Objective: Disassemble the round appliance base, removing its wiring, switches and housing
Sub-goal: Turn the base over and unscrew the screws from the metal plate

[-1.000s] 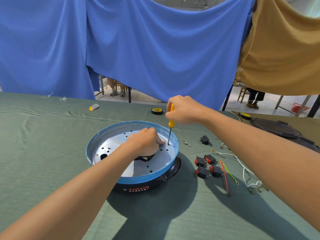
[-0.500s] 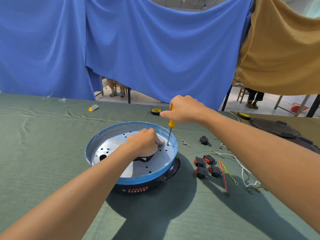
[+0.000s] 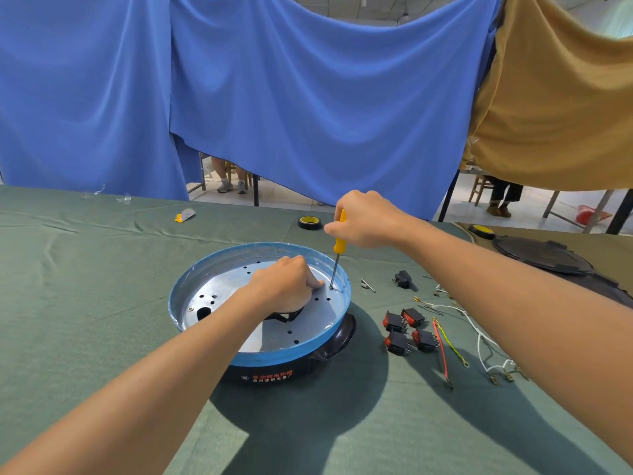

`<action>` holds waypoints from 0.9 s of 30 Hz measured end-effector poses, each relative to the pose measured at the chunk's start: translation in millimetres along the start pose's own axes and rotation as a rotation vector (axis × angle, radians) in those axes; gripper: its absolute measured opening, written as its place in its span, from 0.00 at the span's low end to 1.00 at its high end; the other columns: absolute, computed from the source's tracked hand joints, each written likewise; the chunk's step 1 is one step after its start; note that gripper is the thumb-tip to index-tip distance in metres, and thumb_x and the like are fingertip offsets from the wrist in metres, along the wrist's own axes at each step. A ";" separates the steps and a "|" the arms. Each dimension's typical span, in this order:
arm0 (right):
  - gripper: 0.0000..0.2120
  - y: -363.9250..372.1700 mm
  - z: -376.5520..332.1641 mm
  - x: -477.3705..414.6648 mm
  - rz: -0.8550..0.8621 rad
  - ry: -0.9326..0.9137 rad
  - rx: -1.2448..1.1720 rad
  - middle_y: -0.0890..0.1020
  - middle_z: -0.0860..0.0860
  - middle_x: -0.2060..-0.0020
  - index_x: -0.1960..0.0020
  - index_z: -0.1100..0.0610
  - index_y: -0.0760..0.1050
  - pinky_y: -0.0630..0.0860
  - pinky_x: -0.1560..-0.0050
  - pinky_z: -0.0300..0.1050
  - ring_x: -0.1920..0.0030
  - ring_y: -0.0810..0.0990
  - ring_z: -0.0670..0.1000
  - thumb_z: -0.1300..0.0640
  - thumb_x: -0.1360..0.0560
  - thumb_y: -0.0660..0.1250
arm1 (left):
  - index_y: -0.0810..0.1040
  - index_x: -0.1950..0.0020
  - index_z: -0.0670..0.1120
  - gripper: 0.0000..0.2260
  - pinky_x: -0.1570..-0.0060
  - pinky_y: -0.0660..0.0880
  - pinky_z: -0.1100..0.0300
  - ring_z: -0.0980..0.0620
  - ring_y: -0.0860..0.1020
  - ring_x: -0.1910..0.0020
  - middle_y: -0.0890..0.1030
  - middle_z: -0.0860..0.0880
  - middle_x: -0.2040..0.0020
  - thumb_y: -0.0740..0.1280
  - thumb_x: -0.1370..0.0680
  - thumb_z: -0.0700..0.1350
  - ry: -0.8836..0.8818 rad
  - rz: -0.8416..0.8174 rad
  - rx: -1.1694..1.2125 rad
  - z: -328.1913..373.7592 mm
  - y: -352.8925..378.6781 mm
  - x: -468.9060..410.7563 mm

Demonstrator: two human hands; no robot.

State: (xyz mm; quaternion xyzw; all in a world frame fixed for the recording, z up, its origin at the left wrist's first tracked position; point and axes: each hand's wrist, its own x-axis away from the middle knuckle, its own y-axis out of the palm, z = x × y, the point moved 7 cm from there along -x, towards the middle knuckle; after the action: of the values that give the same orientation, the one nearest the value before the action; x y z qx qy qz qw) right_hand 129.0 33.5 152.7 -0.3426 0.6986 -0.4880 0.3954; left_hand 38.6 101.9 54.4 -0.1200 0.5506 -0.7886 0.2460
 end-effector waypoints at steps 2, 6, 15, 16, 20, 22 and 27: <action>0.14 0.4 -3.3 1.8 -0.042 -0.021 -0.027 0.80 0.62 0.52 0.46 0.63 0.77 0.77 0.54 0.58 0.53 0.78 0.61 0.55 0.26 0.64 | 0.82 0.40 0.48 0.16 0.60 0.69 0.48 0.45 0.70 0.54 0.76 0.46 0.57 0.57 0.18 0.39 0.017 -0.020 -0.023 0.3 1.4 -1.2; 0.17 1.3 -2.2 2.7 -0.046 -0.012 0.030 0.80 0.60 0.52 0.47 0.61 0.77 0.75 0.58 0.58 0.49 0.77 0.62 0.48 0.25 0.63 | 0.82 0.40 0.52 0.17 0.59 0.69 0.50 0.45 0.70 0.54 0.72 0.53 0.61 0.57 0.19 0.39 0.037 -0.017 -0.044 -0.7 2.7 -4.7; 0.14 -0.8 -5.4 7.7 -0.070 -0.056 0.029 0.79 0.62 0.47 0.45 0.61 0.77 0.77 0.50 0.57 0.46 0.76 0.61 0.55 0.28 0.65 | 0.80 0.36 0.55 0.17 0.57 0.75 0.54 0.47 0.76 0.48 0.81 0.51 0.42 0.58 0.19 0.41 0.061 0.068 -0.144 0.8 2.1 -0.6; 0.16 -0.7 -5.2 6.9 -0.072 -0.058 0.038 0.79 0.63 0.46 0.44 0.63 0.77 0.77 0.49 0.58 0.45 0.77 0.61 0.54 0.28 0.65 | 0.80 0.36 0.56 0.17 0.55 0.73 0.54 0.46 0.76 0.47 0.81 0.50 0.42 0.58 0.19 0.42 0.084 0.088 -0.179 2.3 1.5 0.1; 0.21 -1.3 -2.8 4.5 -0.043 -0.054 0.066 0.81 0.60 0.55 0.47 0.63 0.77 0.74 0.60 0.51 0.58 0.76 0.55 0.45 0.24 0.64 | 0.79 0.35 0.53 0.14 0.41 0.68 0.52 0.48 0.72 0.36 0.77 0.51 0.35 0.60 0.18 0.48 0.136 0.185 -0.199 6.4 -3.0 1.6; 0.18 -1.7 -1.7 3.8 -0.043 -0.065 0.062 0.80 0.57 0.57 0.48 0.62 0.78 0.76 0.58 0.52 0.54 0.77 0.57 0.46 0.24 0.64 | 0.78 0.34 0.53 0.14 0.39 0.67 0.52 0.49 0.70 0.34 0.76 0.52 0.33 0.62 0.19 0.49 0.167 0.205 -0.153 10.1 -3.8 1.9; 0.15 -4.3 -7.7 10.4 -0.170 -0.110 0.043 0.77 0.55 0.52 0.40 0.58 0.73 0.72 0.64 0.51 0.53 0.74 0.56 0.58 0.26 0.63 | 0.83 0.41 0.51 0.11 0.43 0.73 0.48 0.46 0.75 0.40 0.81 0.50 0.39 0.65 0.21 0.47 0.188 0.146 -0.069 14.6 -0.9 0.5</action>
State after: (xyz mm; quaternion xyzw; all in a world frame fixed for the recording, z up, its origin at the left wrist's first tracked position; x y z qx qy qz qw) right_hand 117.8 26.4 156.2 -0.4182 0.6337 -0.5151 0.3977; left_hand 44.6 90.1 60.5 -0.0133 0.6052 -0.7570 0.2458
